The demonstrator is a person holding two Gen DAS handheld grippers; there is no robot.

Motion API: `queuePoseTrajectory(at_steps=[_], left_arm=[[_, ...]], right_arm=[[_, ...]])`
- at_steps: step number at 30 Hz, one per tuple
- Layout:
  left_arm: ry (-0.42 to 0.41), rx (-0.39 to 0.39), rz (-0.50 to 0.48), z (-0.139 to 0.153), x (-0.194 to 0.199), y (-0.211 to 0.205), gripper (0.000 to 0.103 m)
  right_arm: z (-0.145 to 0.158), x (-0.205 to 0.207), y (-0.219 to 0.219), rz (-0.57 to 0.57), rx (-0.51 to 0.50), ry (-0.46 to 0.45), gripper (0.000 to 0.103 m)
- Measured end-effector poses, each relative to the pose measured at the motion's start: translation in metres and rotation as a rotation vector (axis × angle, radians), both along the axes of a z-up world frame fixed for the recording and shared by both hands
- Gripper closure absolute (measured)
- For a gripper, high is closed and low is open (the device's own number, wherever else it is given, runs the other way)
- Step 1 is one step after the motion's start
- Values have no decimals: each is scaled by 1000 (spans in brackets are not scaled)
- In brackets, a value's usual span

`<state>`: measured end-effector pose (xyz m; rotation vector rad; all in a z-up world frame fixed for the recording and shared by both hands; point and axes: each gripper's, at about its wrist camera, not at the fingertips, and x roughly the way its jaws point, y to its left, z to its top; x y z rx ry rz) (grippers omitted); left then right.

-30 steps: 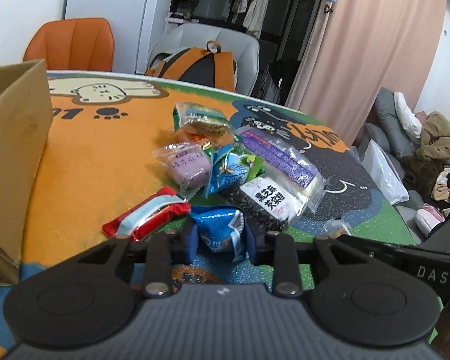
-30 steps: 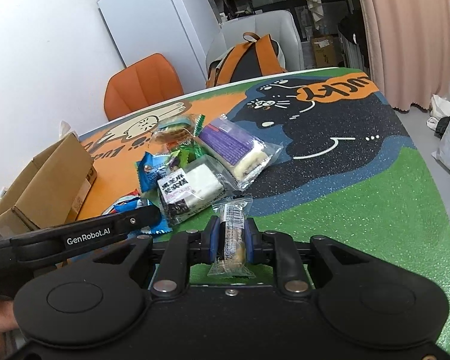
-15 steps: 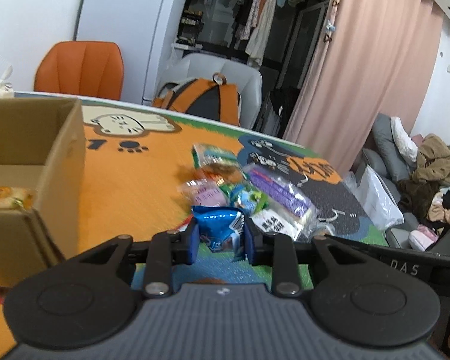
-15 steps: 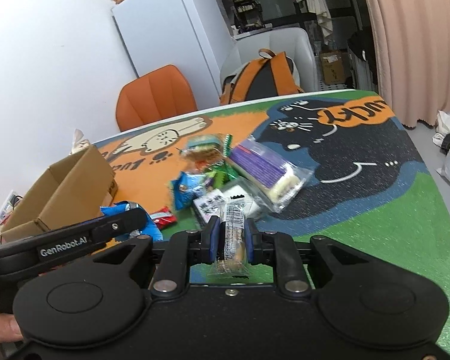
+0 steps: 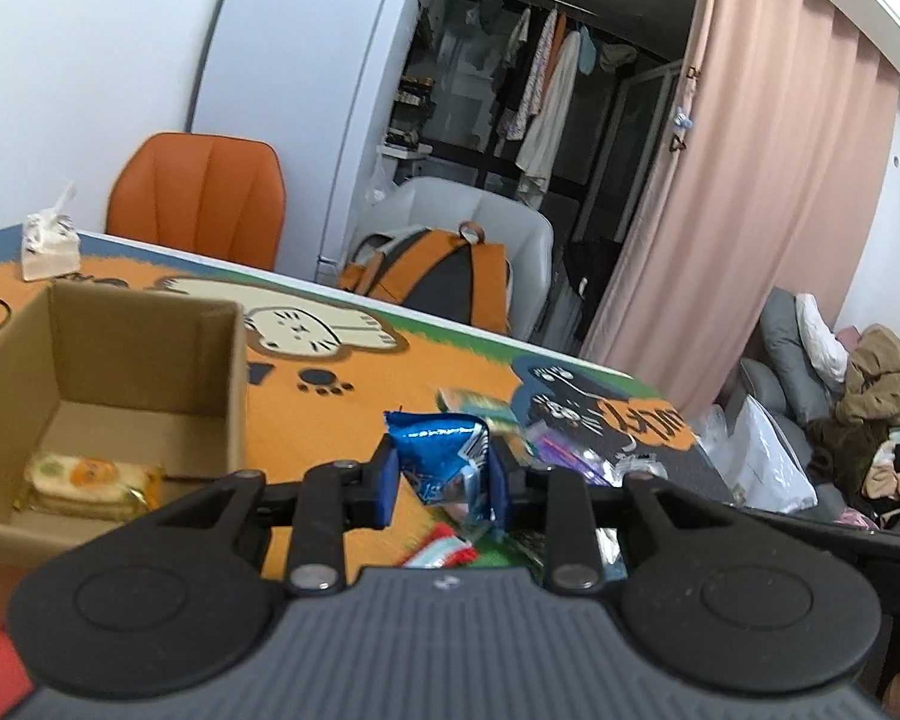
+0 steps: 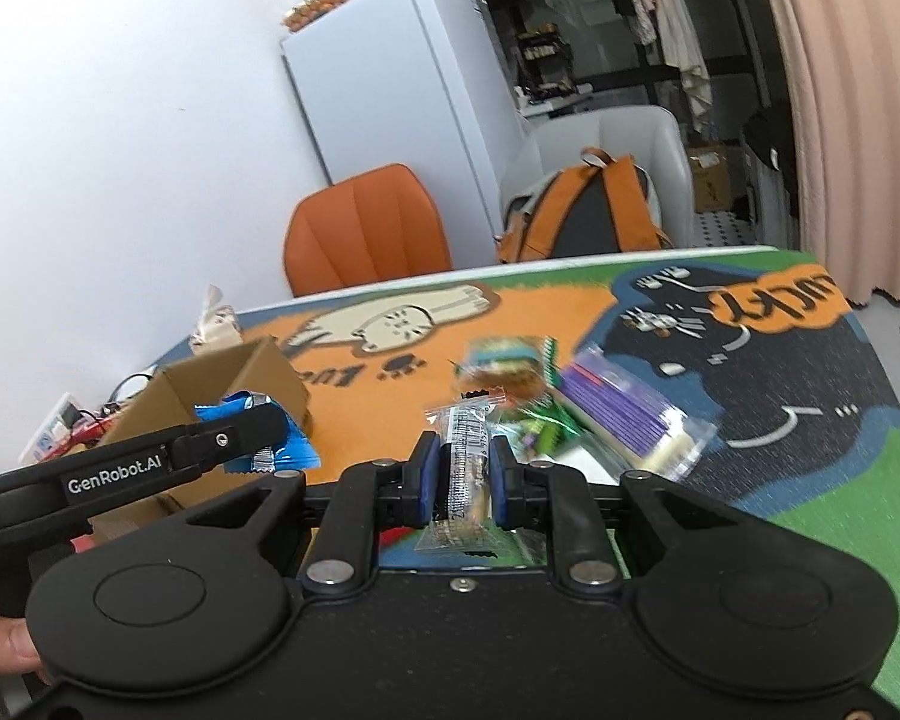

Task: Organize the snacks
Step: 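Carry both snacks over the box and open both tools to release them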

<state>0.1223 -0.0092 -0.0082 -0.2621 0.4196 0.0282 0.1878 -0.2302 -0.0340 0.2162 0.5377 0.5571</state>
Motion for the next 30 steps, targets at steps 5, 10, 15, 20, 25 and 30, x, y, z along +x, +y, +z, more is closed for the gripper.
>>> queuePoseTrajectory(at_steps=[5,10,15,20,25,30], left_arm=[[-9,9,37,10,-6,17,74],[-15,5,77,16,-11,38,74],[-16,8,113,22,-12,57,74],[-7,3,159,23,-14,76,74],[16,-9,217,23,-16,99,74],[42,-22,250,21,-19,115,74]], right_arm=[[11,2,16,25,15,-20,84],[19,5,33,56,19,-32,84],[27,6,48,82,23,-41,84],[35,6,64,105,26,-52,84],[40,7,84,138,25,-52,84],[47,9,107,185,15,-43,84]])
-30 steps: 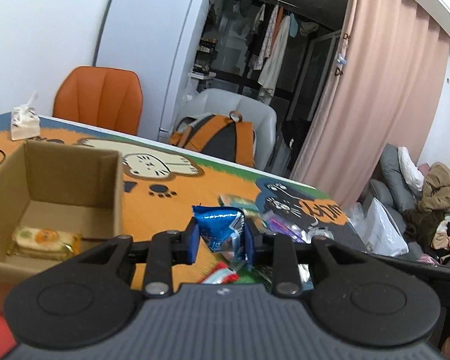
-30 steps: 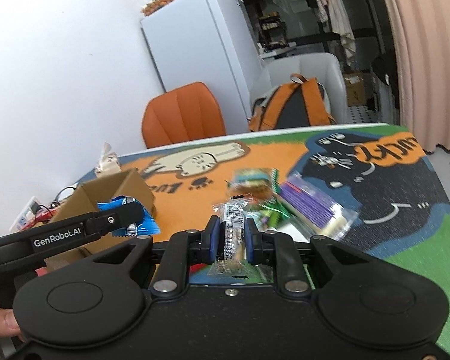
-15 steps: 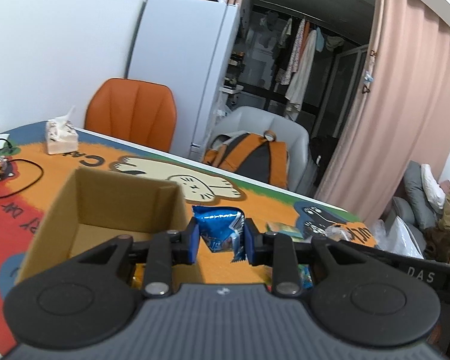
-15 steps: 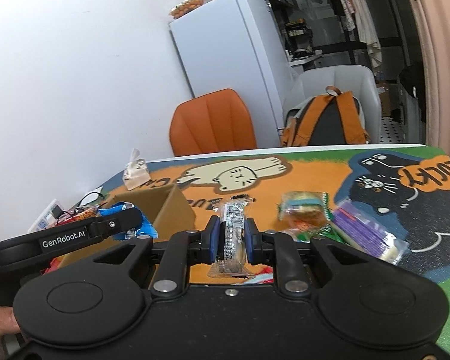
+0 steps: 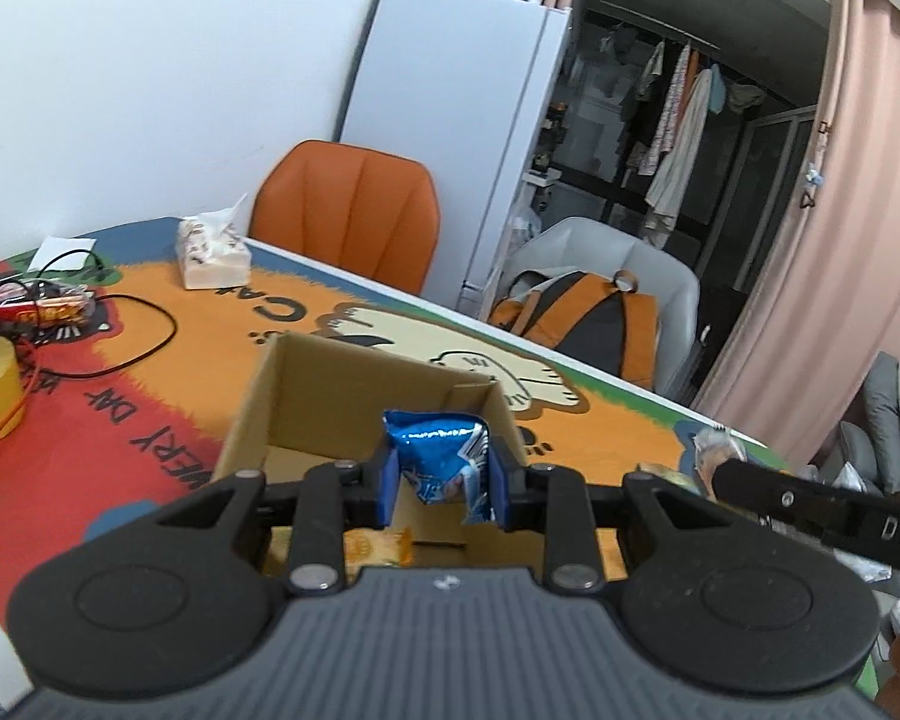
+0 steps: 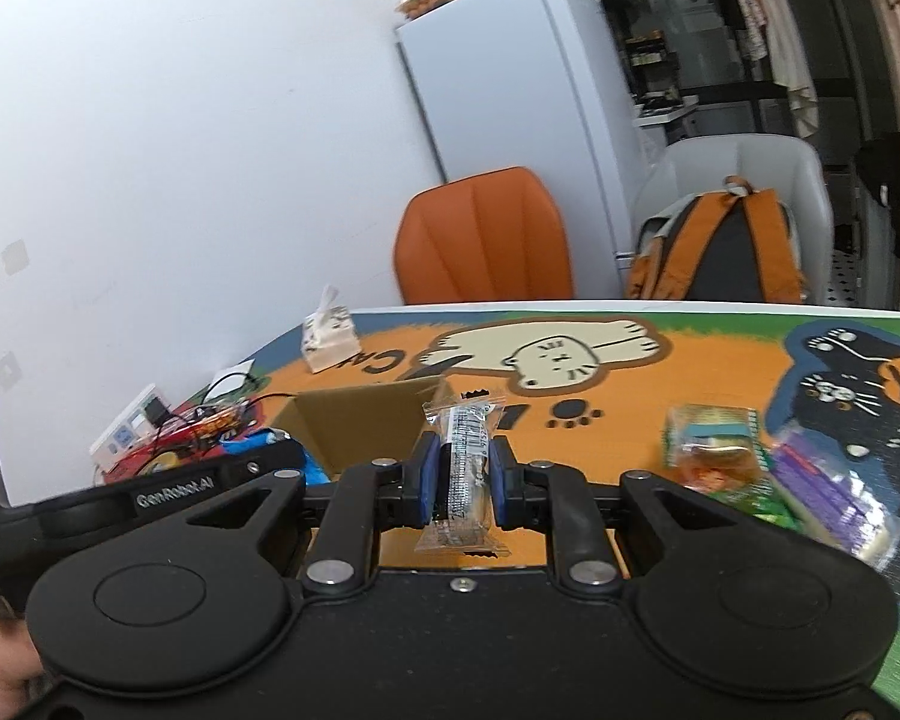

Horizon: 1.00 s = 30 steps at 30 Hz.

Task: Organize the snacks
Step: 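Carry both snacks over the box and open both tools to release them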

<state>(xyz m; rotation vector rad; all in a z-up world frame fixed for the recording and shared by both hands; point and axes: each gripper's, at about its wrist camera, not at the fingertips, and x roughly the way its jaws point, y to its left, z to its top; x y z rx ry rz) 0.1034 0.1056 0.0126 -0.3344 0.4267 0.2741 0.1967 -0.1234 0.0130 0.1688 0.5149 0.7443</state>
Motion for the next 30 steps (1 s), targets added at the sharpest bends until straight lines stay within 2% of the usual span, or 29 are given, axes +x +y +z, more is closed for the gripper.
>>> queuePoseTrajectory(at_steps=[12,13,15,17,19,23,27,30], left_arm=[[68,-26,48,-2,-1,40,73],[76,-21,58,-1,-1,41,71],[93,-1,71,-2,3,42,60],[94,0,76,-2,3,44,38],[78,-5,91,-2,0,45,30],[79,-5,95,-1,-3,42,27],[99,-6,94,-4,-4,37,26],[105,-1,103,-5,-6,33,22]], right_arm=[[12,4,56,124,-20,9,84],[12,5,61,135,-24,10,84],[13,6,70,155,-32,7,84],[14,8,75,167,-28,7,84],[12,12,78,175,-15,23,83],[6,18,76,167,-12,52,66],[0,24,62,136,1,86,66],[-2,25,49,122,-1,95,66]])
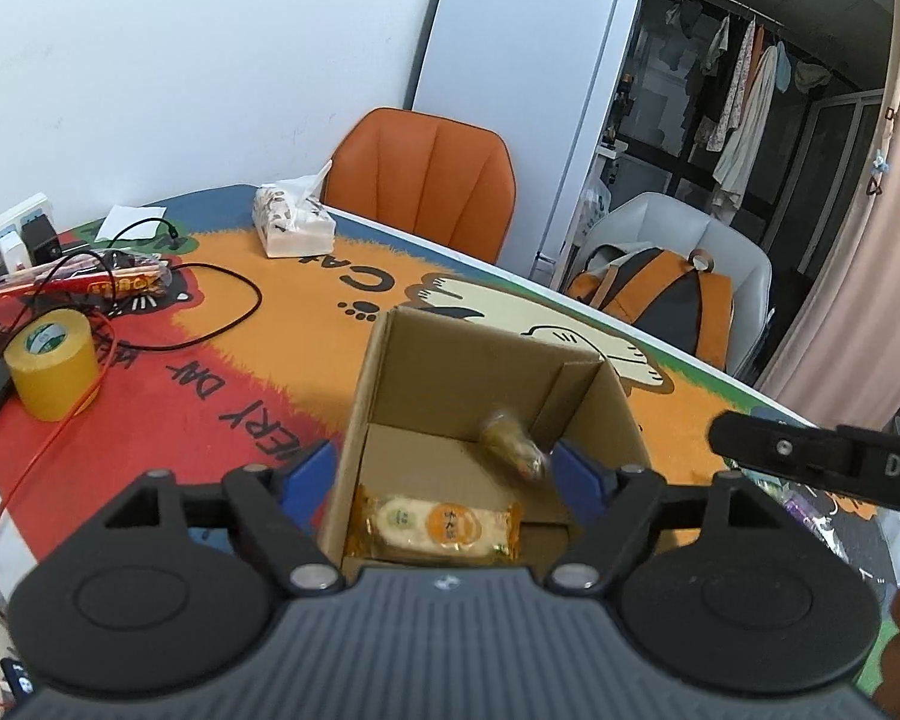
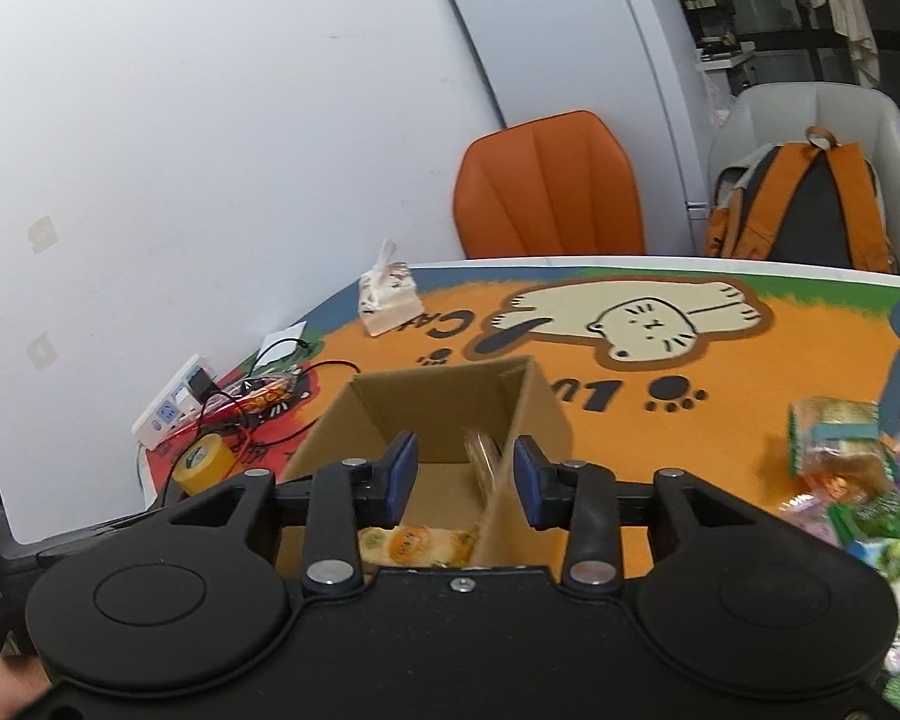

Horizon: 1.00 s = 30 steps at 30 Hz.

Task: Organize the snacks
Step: 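Move both tools back from the box toward the remaining snacks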

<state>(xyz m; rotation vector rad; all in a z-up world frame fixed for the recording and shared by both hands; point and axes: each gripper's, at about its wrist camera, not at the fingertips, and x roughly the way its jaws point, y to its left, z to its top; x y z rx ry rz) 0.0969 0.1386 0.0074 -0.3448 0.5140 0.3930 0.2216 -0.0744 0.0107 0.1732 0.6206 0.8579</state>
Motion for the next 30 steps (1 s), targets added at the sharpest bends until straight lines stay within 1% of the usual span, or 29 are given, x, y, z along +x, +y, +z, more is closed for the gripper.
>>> queuePoseTrajectory(at_steps=[1,4,6,7,9,11,13,15,19,21,23,30], left_arm=[[-2,4,2,0,-1,-1,20],[-3,10,9,1,-2,-7,17],[-5,9,9,1,-3,-11,15],[-8,10,8,1,-4,-13,13],[-13,16,3,2,-5,-20,10],[-11,14,-6,2,-6,-26,7],[-10,6,-16,2,-6,-30,7],[-10,-3,-13,2,-7,-34,6],[-20,-13,-38,3,-10,-45,6],[-18,-4,-51,3,-11,-53,6],[-17,2,-69,4,-12,-61,6],[-16,-5,-124,-2,-12,-83,5]], right_arm=[[-1,-1,-4,0,-3,3,65],[-3,-3,-15,-2,-12,7,60],[-3,-5,-23,-10,-16,3,51],[-3,-6,-27,-16,-17,0,49],[-3,-8,-37,-27,-16,-7,40],[-2,-10,-46,-39,-12,-13,35],[-2,-12,-55,-45,-12,-24,30],[-1,-14,-63,-60,-17,-34,22],[-3,-16,-80,-81,-14,-34,14],[-5,-17,-89,-94,-7,-34,5],[-7,-17,-98,-111,2,-33,3],[-13,-20,-126,-158,-9,-48,0]])
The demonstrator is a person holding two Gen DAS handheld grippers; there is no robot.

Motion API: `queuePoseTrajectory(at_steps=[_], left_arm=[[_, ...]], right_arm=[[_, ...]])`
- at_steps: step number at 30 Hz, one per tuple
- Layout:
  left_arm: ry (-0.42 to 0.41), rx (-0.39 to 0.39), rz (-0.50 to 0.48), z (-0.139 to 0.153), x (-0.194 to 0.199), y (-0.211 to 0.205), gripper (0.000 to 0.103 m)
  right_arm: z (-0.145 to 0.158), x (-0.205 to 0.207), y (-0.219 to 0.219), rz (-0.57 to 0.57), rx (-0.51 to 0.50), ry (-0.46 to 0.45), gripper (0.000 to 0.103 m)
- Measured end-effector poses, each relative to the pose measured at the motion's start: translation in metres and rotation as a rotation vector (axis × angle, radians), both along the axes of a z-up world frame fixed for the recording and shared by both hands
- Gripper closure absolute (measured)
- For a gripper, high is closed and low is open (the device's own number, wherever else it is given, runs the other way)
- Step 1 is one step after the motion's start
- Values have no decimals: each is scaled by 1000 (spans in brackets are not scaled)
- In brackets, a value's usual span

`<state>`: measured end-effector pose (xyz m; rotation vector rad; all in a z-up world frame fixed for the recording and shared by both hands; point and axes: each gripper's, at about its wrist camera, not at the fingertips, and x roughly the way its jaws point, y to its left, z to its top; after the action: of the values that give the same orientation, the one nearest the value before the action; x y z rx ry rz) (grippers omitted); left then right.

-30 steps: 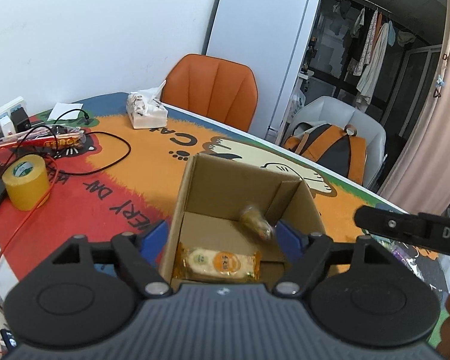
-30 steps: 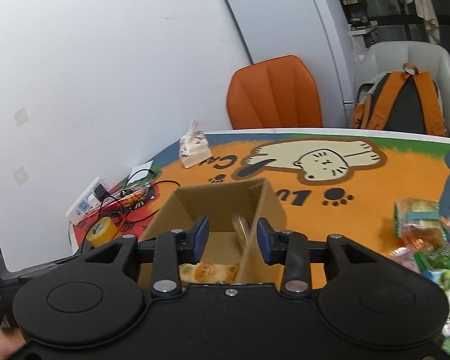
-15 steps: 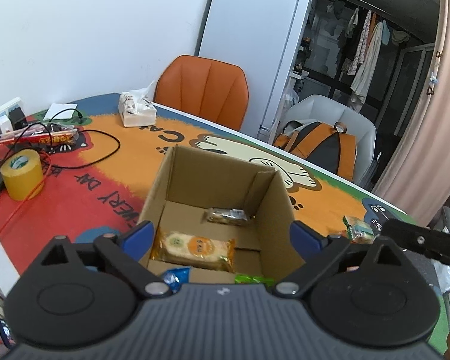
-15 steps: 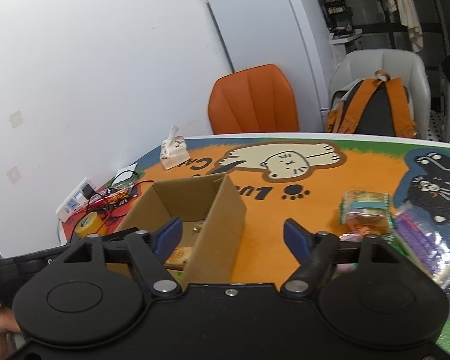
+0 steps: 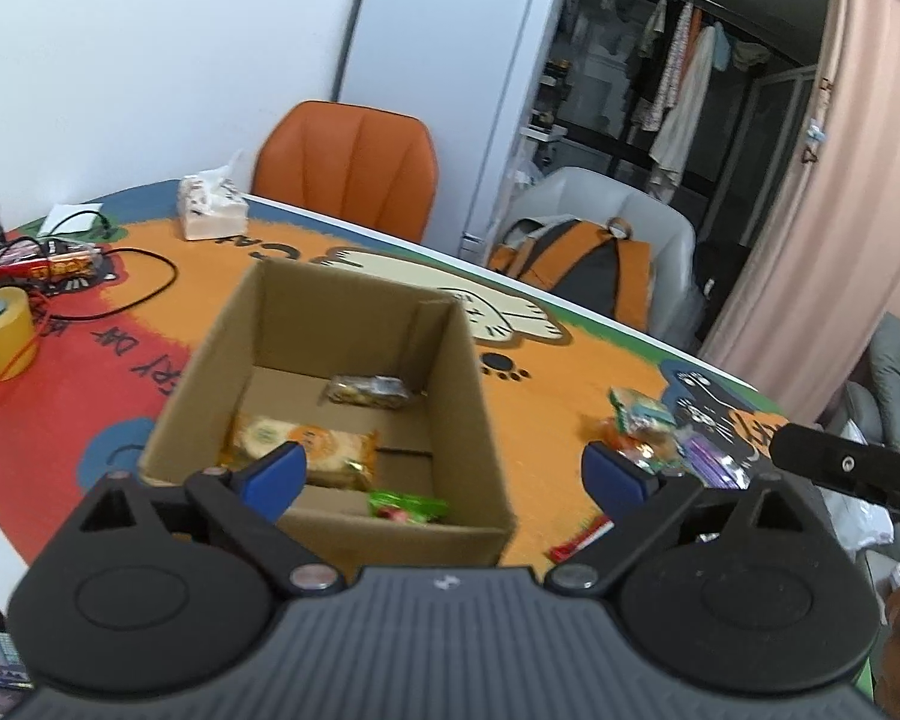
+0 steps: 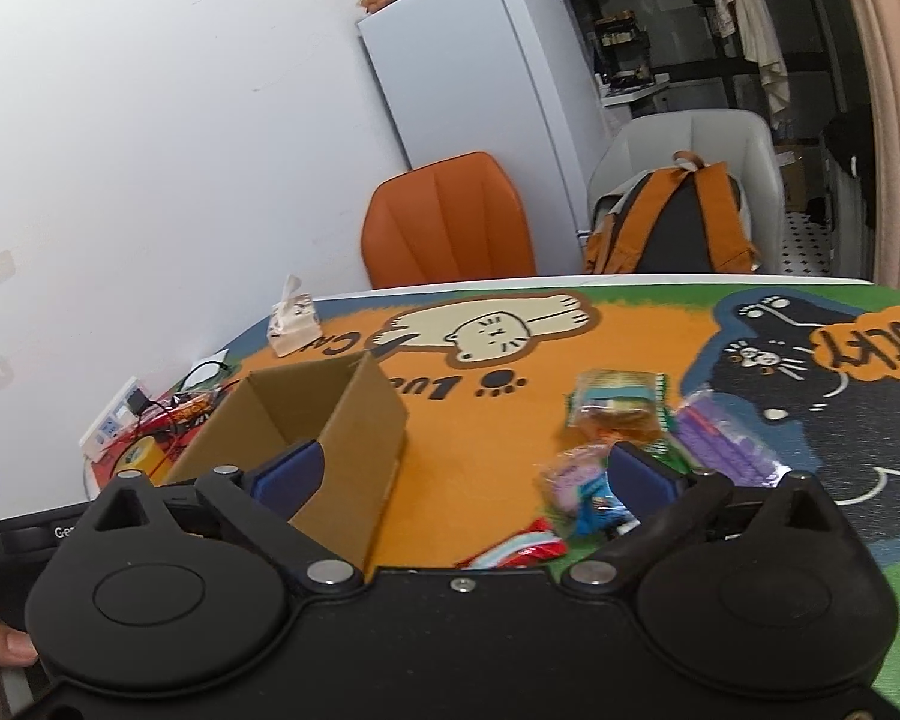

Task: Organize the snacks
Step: 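Move both tools back from the box toward the remaining snacks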

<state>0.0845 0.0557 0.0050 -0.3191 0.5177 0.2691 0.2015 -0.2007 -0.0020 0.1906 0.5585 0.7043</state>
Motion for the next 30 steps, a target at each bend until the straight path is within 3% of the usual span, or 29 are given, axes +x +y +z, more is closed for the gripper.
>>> queuePoseTrajectory(at_steps=[16,22,27,30], left_arm=[[-42,24,-114,-17,2,-51,6],[-69,33,-184,-21,10,-74,9],[-42,28,-229,-33,26,-88,22],[-15,21,-242,-43,38,-91,36]], right_arm=[[-26,9,-50,-95,-11,9,1],[-44,18,-59,-97,-45,30,16],[-56,23,-56,-70,-69,44,23],[-63,25,-52,-56,-83,42,25]])
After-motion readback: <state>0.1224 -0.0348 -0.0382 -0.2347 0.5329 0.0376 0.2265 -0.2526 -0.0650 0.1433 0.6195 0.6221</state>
